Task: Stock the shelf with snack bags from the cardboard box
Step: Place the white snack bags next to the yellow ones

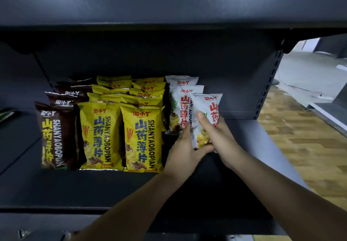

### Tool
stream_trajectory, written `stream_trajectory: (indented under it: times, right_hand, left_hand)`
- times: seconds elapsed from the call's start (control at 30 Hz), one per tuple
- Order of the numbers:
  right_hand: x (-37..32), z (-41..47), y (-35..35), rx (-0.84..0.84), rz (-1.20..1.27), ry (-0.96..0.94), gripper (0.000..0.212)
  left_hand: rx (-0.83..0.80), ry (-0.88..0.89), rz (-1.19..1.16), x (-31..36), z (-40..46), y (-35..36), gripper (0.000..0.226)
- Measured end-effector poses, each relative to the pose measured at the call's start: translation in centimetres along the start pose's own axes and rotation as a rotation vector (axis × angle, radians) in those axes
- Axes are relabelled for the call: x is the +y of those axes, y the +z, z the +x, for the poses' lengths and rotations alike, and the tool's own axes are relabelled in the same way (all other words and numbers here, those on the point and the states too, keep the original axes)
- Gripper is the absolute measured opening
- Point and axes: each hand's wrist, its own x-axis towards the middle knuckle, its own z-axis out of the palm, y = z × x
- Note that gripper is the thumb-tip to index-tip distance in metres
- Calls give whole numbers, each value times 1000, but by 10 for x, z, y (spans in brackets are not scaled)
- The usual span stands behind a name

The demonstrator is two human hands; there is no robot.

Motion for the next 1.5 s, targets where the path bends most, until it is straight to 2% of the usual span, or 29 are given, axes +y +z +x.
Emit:
stream_trajectory:
  times: [0.07,0.13,0.2,0.3,0.43,0.47,0.5,0.57,0.67,0.8,0.9,0.97,1.03,1.1,1.17,1.2,1.3,1.37,1.5]
  right_hand:
    - [-3,-5,-1,-102,56,64,43]
    - [-5,-6,-3,-172,149,145,44]
    - [-7,-3,-6,-198,201,201,45]
    - [-8,1,-9,-187,237,244,53]
    - [-9,5,-3,-101,270,204,48]
    - [-8,6,0,-72,283,187,44]
    - [-8,7,3,-43,292,170,40]
    - [-7,9,9,5,280,126,34]
    - [-4,15,19,38,219,87,30]
    - [0,20,30,40,143,65,31]
    - [5,30,39,67,50,57,42]
    - [9,37,43,164,-227,6,64]
    - [13,43,42,313,-560,-63,66]
    - [18,47,41,332,-599,-109,71]
    - [23,52,41,286,-476,-109,86]
    - [27,57,40,254,-399,-87,82]
    - [29,63,39,159,-289,-4,46]
    - [25,63,39,157,-280,-40,43]
    - [21,58,36,67,-184,-80,11]
  left_hand:
    - [20,-51,-16,0,1,-4,81]
    - [37,-97,-69,1,1,-9,60]
    - [28,-138,-244,1,-1,-14,48]
    - [25,-173,-487,4,-5,-18,36]
    - [61,-191,-531,7,-8,-18,19]
    - [97,-193,-465,6,-8,-17,18]
    - [145,-185,-320,5,-8,-16,21]
    - [221,-141,68,7,-10,-13,42]
    - [212,-128,318,16,-16,-5,80]
    - [148,-247,352,11,-5,7,101]
    - [188,-274,342,6,5,10,101]
    - [216,-308,289,3,12,13,96]
    - [252,-350,246,0,20,18,90]
    - [300,-378,237,-2,25,22,82]
    - [308,-383,241,-3,27,23,80]
    - [291,-381,239,-4,28,23,83]
    - [233,-361,228,-7,28,21,98]
    - [231,-338,229,-8,26,21,99]
    - [249,-308,224,-10,23,21,98]
